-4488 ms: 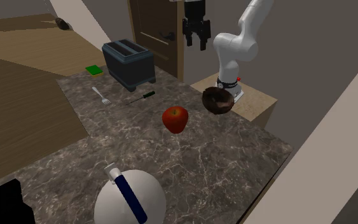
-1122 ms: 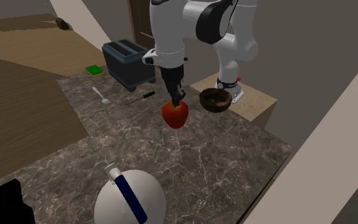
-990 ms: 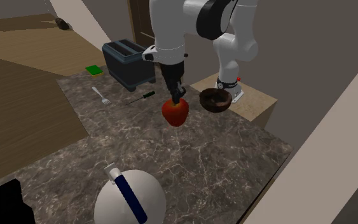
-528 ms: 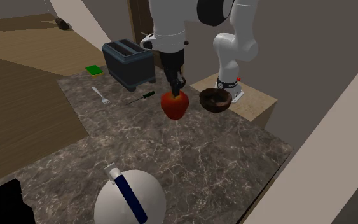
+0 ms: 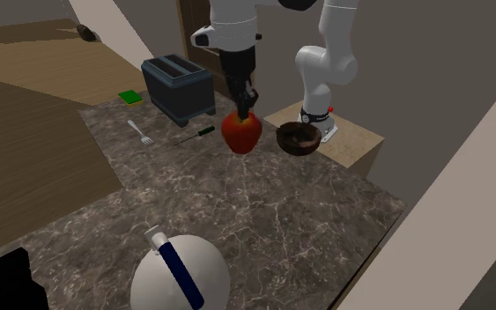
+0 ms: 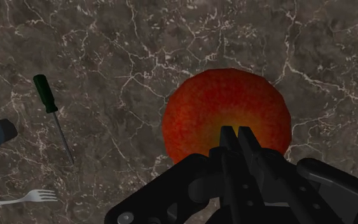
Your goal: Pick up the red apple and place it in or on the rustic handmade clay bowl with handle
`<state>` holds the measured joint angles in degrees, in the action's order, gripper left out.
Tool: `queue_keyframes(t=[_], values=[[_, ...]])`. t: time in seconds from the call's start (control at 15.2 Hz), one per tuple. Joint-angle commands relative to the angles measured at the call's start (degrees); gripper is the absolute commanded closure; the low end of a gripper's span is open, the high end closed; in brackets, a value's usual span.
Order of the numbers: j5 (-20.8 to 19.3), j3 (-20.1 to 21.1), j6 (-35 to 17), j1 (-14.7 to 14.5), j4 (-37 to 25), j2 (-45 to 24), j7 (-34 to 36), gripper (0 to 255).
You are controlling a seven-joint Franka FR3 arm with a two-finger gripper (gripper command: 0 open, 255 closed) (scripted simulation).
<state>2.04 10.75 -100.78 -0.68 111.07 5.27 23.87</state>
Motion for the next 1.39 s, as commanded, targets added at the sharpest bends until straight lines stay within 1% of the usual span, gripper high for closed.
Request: queue_keyframes(t=[0.0, 0.53, 0.92, 1.32], values=[[0.01, 0.03, 1.57, -0.03, -1.5, 0.06, 0.1, 255], [-0.04, -0.03, 7.38, 0.02, -7.38, -0.02, 0.22, 255], [2.43, 0.28, 10.0, -0.99, 2.49, 12.7, 0.88, 255], [4.77, 0.57, 14.86, -2.55, 9.52, 24.79, 2.12, 255]])
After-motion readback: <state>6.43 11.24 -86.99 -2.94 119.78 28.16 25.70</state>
